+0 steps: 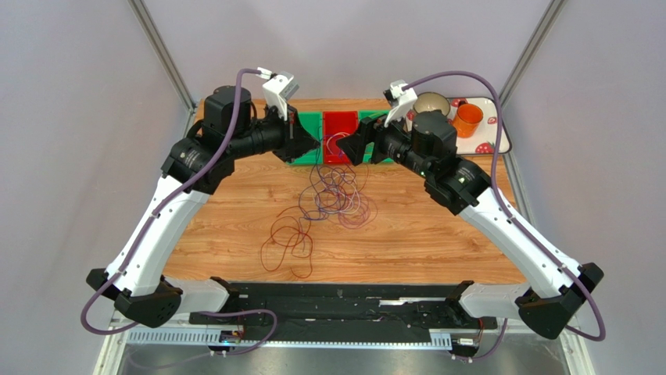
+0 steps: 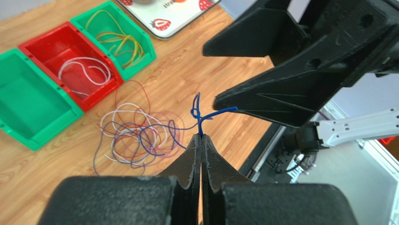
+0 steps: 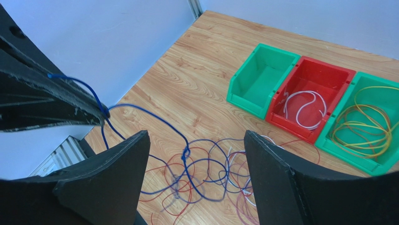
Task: Untangle the cables
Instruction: Place the cable in the bin.
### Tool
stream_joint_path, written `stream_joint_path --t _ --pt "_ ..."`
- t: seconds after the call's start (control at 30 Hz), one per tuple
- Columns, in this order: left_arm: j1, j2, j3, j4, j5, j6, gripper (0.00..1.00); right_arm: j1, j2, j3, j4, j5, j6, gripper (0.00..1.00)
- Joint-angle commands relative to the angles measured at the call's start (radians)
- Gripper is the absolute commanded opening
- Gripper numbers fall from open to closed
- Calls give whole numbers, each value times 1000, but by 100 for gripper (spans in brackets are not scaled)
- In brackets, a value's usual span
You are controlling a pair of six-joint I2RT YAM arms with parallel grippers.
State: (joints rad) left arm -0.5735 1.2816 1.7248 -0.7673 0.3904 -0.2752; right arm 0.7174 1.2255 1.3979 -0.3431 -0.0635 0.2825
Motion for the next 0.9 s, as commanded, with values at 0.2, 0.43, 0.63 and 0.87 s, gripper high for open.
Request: stream_joint_path --t 0.2,0.43,0.63,0.87 --pt "1 -73 -37 75 71 -24 0 2 74 52 38 -122 7 64" --pt "1 -82 -59 63 15 -45 44 2 89 95 30 -108 11 0" --pt "1 -122 -90 -33 -186 -51 94 2 170 306 -88 -39 -46 0" --pt "1 -260 -197 -179 -389 -68 95 2 318 556 -175 50 -74 0"
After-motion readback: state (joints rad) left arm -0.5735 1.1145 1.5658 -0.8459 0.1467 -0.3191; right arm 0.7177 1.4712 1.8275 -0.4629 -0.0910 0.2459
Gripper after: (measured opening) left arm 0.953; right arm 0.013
